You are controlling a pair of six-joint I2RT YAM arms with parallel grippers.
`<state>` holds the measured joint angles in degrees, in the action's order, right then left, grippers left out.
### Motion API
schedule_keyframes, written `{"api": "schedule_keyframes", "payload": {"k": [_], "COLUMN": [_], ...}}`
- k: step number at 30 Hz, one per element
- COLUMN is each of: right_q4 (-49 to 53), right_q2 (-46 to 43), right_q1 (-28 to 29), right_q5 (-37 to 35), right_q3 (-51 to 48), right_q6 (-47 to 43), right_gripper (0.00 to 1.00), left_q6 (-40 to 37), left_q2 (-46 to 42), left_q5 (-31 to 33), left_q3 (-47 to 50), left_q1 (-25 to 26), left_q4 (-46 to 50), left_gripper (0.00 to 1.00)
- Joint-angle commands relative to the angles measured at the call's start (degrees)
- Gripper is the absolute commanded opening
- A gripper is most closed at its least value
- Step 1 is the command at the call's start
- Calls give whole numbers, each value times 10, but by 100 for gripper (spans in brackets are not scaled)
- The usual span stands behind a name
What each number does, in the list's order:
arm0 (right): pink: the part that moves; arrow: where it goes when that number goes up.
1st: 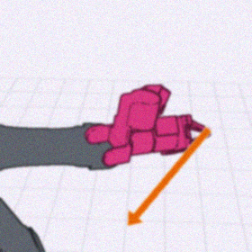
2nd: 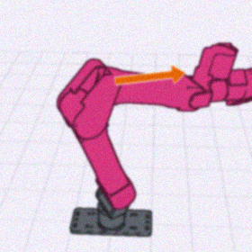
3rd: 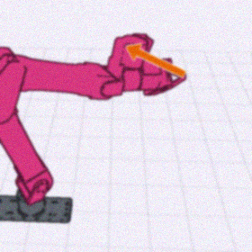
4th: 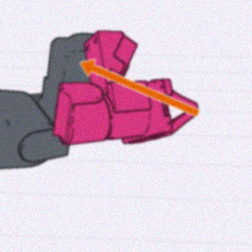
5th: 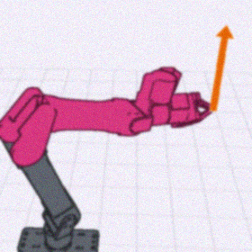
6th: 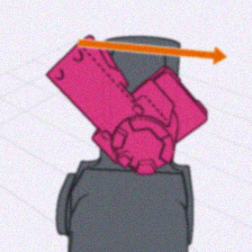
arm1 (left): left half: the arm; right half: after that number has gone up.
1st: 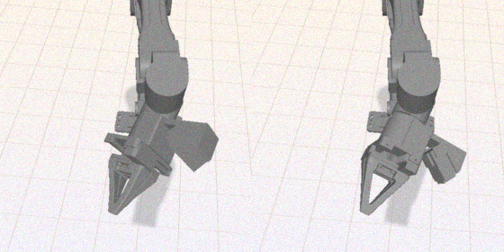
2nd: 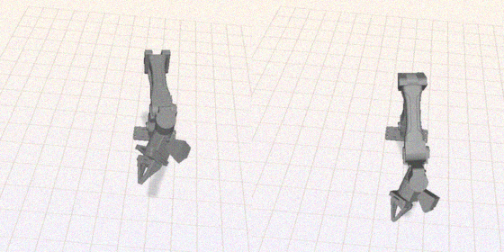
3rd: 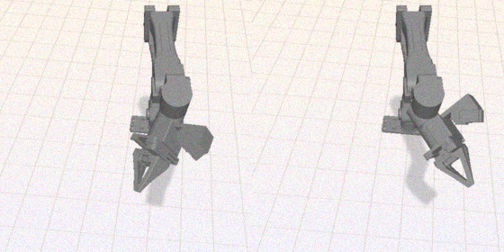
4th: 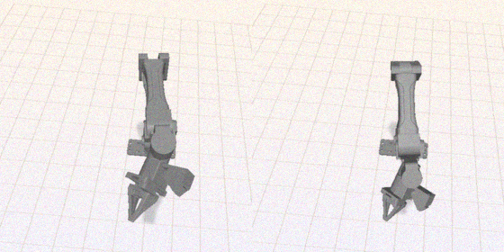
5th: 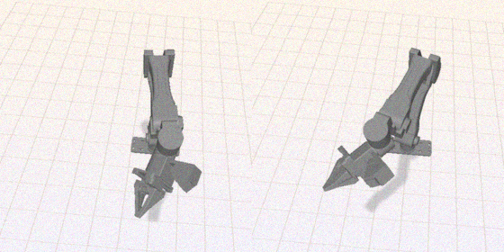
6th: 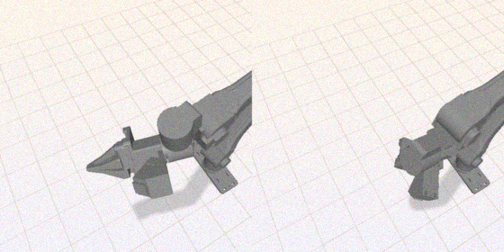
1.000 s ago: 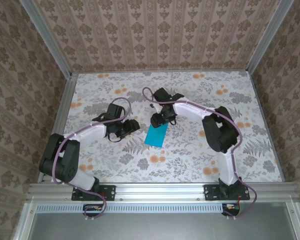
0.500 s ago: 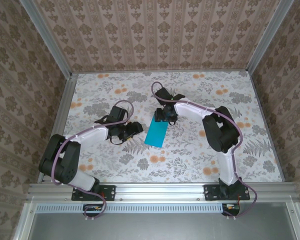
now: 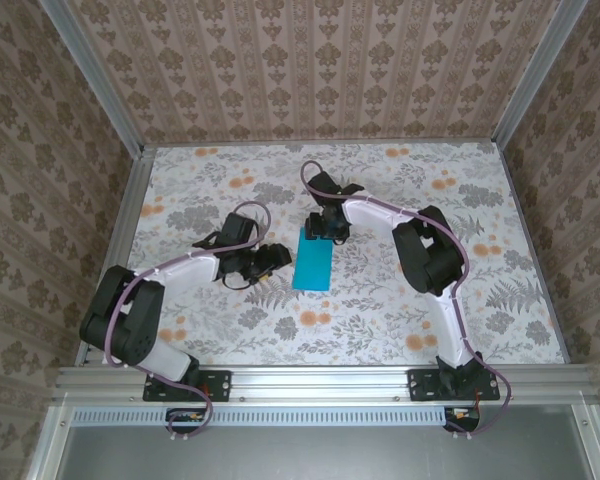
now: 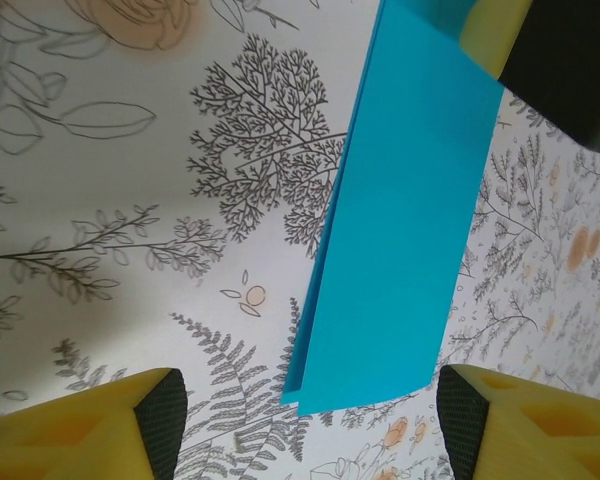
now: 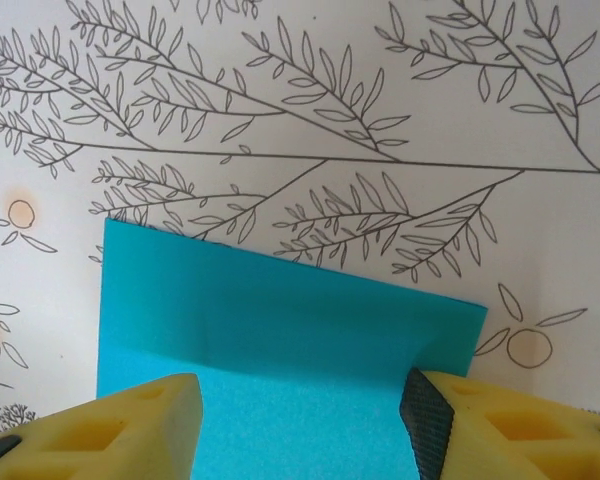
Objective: Fold a paper plane with a square sheet of paper (pick it up from the middle)
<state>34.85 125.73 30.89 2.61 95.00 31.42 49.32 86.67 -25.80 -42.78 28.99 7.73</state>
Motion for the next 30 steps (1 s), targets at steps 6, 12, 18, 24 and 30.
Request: {"api": "schedule_keyframes", "payload": {"k": [6,12,18,24,30], "right_q4": [9,12,10,6,4], "right_q2": [33,37,36,36,34], "right_q1": [-11,-14,-18,-20,-22], "right_q5": [21,20,21,23,24], "right_q3": [-12,-14,-18,-23,-27], "right_q6": [5,10,10,10,10], "right_gripper": [59,59,59,59,58], "left_q6": [10,6,1,-15,-19], "left_q2": [32,61,83,97,99], "left_q5": [-60,-75,-87,-92,-91], "left_q3": [5,-10,-29,-48,-57], "left_q1": [21,38,50,57,58], "left_q4": [-43,-43,-44,-36,-36], "left_gripper": [70,69,67,60,58]}}
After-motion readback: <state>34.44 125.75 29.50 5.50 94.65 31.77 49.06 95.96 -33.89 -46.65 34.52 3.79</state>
